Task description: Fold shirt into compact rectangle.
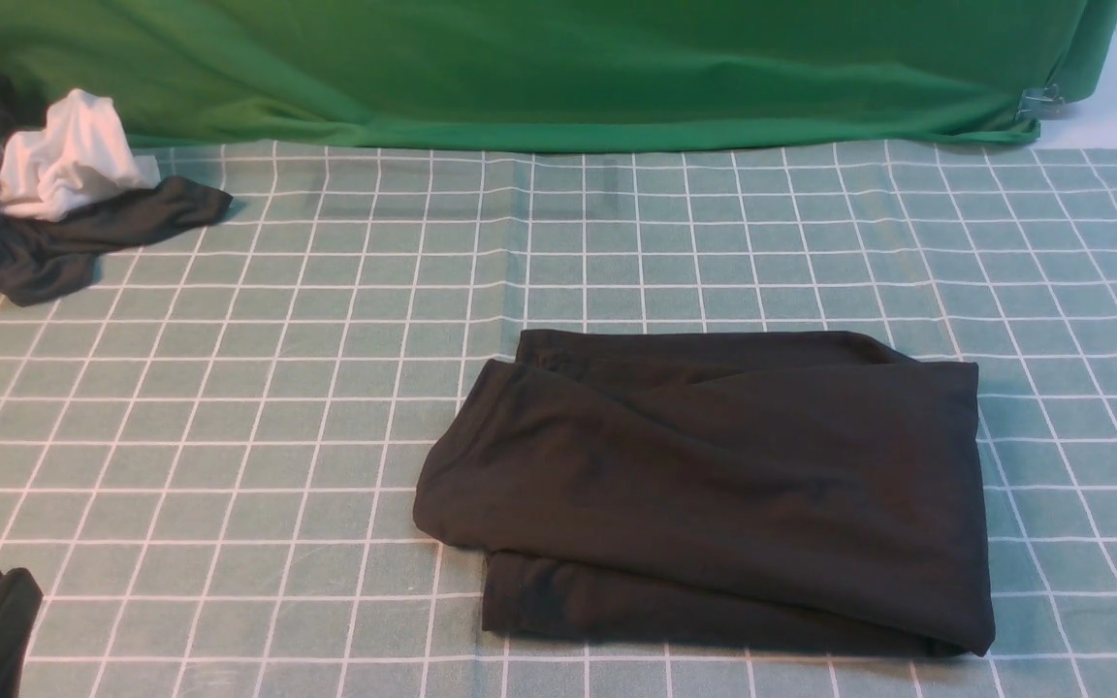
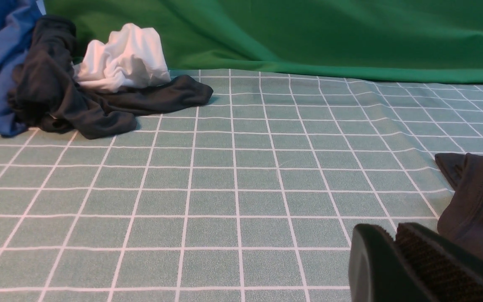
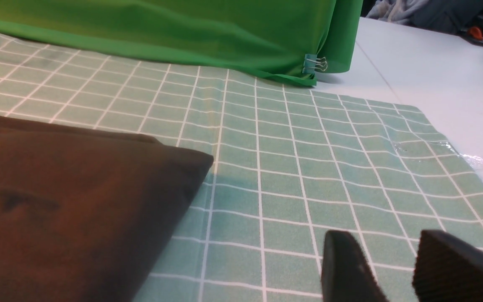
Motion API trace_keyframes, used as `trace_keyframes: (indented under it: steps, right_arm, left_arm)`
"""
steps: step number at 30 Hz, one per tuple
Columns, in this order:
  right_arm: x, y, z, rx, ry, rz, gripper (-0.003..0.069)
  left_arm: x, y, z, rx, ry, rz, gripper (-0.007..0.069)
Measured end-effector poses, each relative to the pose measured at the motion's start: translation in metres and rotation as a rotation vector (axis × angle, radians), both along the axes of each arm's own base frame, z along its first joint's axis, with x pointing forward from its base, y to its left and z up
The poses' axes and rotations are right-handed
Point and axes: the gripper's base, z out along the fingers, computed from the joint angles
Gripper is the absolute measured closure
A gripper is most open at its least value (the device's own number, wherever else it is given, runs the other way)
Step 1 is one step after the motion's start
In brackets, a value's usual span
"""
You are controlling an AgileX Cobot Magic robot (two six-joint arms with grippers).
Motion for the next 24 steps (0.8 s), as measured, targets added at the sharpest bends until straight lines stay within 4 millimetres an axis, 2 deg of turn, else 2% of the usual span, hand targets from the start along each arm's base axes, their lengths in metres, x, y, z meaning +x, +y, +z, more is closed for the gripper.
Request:
trace_keyframes:
  steps: [24]
  right_arm:
    - [0.0, 0.0, -0.0001, 0.0, 0.001, 0.0, 0.0416]
  left_arm:
    - [0.0, 0.0002, 0.0, 0.01, 0.0, 0.001, 0.0589]
